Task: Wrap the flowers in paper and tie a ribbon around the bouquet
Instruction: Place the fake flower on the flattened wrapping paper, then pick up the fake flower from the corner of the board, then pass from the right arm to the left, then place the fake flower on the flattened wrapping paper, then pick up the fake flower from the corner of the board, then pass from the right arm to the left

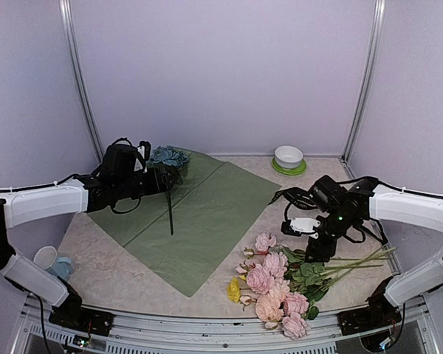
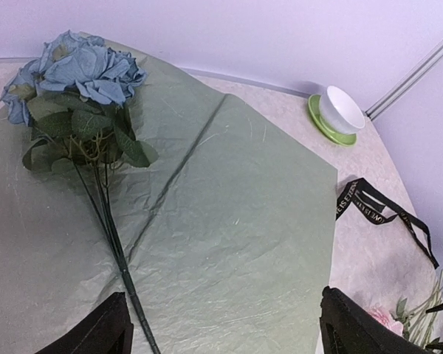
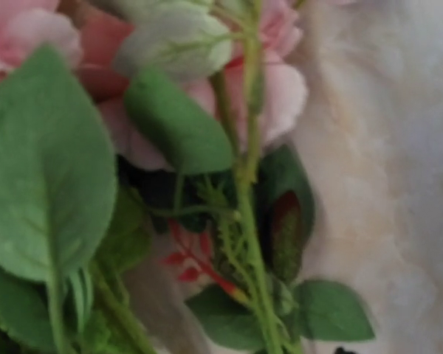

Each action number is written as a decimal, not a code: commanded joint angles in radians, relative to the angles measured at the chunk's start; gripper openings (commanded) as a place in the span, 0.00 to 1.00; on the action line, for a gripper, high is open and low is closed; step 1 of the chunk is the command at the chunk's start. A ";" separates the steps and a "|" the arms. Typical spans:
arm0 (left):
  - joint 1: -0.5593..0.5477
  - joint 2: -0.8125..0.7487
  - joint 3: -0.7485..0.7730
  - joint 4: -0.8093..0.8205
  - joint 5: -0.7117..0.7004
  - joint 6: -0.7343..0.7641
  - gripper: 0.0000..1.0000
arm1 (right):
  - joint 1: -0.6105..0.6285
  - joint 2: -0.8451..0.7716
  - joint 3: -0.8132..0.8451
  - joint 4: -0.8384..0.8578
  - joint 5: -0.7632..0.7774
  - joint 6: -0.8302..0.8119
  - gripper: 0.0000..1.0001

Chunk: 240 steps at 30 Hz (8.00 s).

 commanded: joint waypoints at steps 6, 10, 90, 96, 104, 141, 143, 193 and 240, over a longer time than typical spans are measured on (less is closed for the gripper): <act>-0.034 -0.004 -0.023 -0.053 -0.038 0.039 0.86 | 0.013 0.215 0.040 0.059 -0.114 -0.036 0.74; -0.038 -0.001 -0.012 -0.060 -0.042 0.048 0.86 | 0.013 0.287 0.046 0.130 -0.074 -0.063 0.54; 0.077 -0.070 -0.097 0.047 0.237 -0.116 0.00 | 0.109 0.076 0.387 0.731 0.095 0.665 1.00; 0.200 0.099 -0.050 0.019 0.266 -0.087 0.00 | 0.106 0.108 0.383 0.659 0.092 0.657 1.00; 0.264 0.324 0.070 0.016 0.295 -0.063 0.00 | 0.106 0.123 0.382 0.627 0.111 0.639 1.00; 0.238 0.455 0.209 -0.134 0.074 0.090 0.68 | -0.058 -0.090 -0.007 -0.082 0.061 -0.014 0.92; 0.238 0.453 0.213 -0.144 0.068 0.096 0.68 | -0.059 -0.113 -0.037 -0.101 0.088 -0.044 0.91; 0.214 0.531 0.319 -0.126 -0.002 0.213 0.56 | -0.059 -0.014 -0.123 -0.053 0.174 -0.156 0.50; -0.252 -0.184 -0.031 0.306 0.466 0.423 0.84 | 0.031 -0.178 -0.049 1.660 -0.336 1.000 0.00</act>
